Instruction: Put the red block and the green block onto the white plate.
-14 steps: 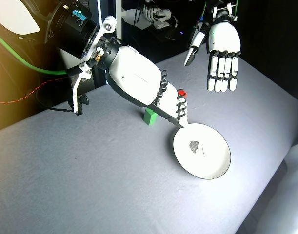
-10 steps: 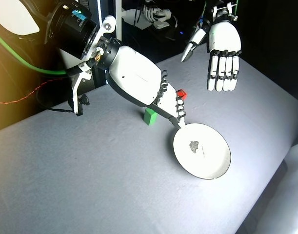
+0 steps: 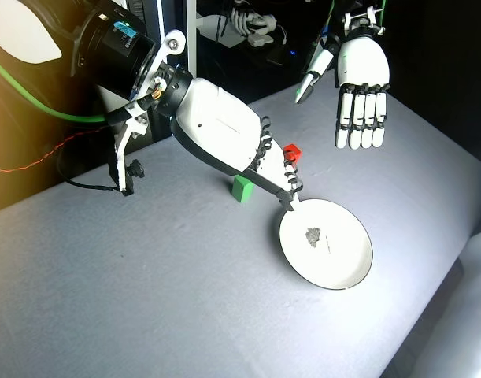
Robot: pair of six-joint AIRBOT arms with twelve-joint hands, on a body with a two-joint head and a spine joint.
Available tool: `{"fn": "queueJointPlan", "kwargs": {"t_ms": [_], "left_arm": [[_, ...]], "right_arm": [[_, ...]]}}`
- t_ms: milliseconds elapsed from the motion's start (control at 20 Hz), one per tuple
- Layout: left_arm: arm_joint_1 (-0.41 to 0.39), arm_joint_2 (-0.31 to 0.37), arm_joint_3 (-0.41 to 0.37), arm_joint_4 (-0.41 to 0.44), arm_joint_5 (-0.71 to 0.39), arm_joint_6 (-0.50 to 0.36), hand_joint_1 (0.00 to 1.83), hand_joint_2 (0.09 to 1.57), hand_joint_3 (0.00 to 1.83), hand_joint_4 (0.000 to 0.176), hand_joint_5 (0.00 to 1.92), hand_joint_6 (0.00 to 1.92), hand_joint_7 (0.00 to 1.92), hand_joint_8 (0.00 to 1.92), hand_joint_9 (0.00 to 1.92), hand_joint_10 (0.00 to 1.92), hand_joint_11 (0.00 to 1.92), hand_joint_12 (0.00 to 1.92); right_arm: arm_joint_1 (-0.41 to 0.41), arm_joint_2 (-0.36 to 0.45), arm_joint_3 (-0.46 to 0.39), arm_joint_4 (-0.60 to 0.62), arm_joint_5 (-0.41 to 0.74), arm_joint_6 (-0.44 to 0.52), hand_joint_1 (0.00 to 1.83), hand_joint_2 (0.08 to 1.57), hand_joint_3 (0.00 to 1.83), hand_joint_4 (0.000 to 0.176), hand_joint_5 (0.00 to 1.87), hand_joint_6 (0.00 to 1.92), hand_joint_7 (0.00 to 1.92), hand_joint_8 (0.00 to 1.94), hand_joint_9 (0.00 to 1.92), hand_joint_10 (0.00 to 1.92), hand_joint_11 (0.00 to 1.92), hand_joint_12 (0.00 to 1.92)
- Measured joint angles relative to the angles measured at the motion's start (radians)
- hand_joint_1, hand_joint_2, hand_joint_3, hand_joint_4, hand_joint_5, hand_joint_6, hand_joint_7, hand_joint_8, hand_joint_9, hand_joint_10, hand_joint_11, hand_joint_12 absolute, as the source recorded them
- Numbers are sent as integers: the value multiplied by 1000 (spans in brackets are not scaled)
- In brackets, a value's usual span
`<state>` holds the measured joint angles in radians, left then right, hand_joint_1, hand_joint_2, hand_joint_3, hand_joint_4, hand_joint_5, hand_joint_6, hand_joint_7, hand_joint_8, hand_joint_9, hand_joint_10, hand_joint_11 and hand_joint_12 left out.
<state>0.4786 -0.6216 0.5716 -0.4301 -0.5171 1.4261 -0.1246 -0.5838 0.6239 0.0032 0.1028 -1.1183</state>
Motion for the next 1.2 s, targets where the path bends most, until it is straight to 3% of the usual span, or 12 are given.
{"fn": "queueJointPlan", "kwargs": {"t_ms": [50, 200, 250, 350, 400, 500, 550, 700, 750, 900, 1000, 1200], "left_arm": [[0, -14, 4, -19, -7, 19, 1, 1077, 0, 11, 256, 10, 112, 2, 10, 0, 0, 1], [26, -64, 5, -61, -47, 54, 103, 1016, 0, 39, 295, 18, 87, 1, 0, 0, 0, 0], [47, -75, -2, -89, -74, 75, 134, 980, 0, 48, 354, 15, 114, 1, 0, 0, 0, 0], [80, -95, -8, -124, -121, 98, 178, 932, 0, 107, 455, 18, 93, 0, 0, 0, 0, 0], [94, -106, -8, -132, -147, 100, 193, 929, 0, 115, 484, 22, 76, 0, 0, 0, 0, 0], [124, -132, -8, -147, -192, 101, 283, 920, 0, 113, 597, 30, 118, 4, 0, 0, 0, 0], [138, -148, -8, -154, -206, 100, 298, 926, 0, 112, 609, 32, 119, 4, 0, 0, 0, 0], [148, -175, 5, -163, -226, 101, 359, 919, 0, 124, 679, 26, 159, 2, 0, 0, 0, 0], [148, -184, 10, -166, -234, 102, 391, 934, 5, 112, 683, 21, 174, 4, 0, 0, 0, 0], [153, -227, 33, -178, -263, 102, 469, 953, 3, 113, 736, 16, 240, 2, 6, 0, 26, 33], [162, -245, 33, -175, -270, 101, 440, 978, 10, 126, 736, 9, 238, 0, 12, 2, 9, 40], [169, -277, 69, -183, -287, 89, 418, 1024, 0, 118, 756, 3, 259, 1, 49, 3, 0, 206]], "right_arm": [[-10, -4, 0, 30, 17, -28, 73, 966, 0, 6, 266, 0, 137, 1, 84, 0, 0, 203], [-43, -22, 0, 141, 95, -116, 71, 872, 0, 53, 237, 0, 18, 0, 1, 0, 0, 42], [-57, -25, 0, 167, 123, -127, 122, 838, 0, 58, 225, 0, 3, 0, 0, 0, 0, 8], [-61, -26, 0, 188, 143, -142, 127, 844, 0, 56, 255, 11, 0, 0, 0, 0, 0, 0], [-67, -26, 0, 188, 156, -144, 155, 845, 0, 55, 289, 22, 2, 1, 0, 0, 0, 0], [-77, -27, 0, 187, 167, -167, 193, 833, 0, 61, 351, 13, 0, 0, 0, 0, 0, 0], [-80, -27, 0, 200, 170, -178, 292, 822, 0, 42, 396, 26, 23, 8, 0, 0, 0, 0], [-125, -54, -30, 557, 300, -520, 501, 795, 0, 18, 503, 18, 93, 8, 0, 0, 0, 0], [-144, -58, -40, 591, 349, -542, 552, 791, 0, 25, 524, 22, 107, 11, 0, 0, 0, 0], [-236, -65, -88, 636, 529, -565, 674, 792, 0, 43, 624, 20, 147, 5, 23, 2, 0, 0], [-214, -69, -102, 658, 573, -569, 709, 803, 2, 66, 630, 11, 138, 2, 48, 9, 0, 0], [-179, -69, -126, 741, 627, -609, 735, 812, 6, 72, 642, 13, 113, 0, 62, 13, 4, 2]]}}
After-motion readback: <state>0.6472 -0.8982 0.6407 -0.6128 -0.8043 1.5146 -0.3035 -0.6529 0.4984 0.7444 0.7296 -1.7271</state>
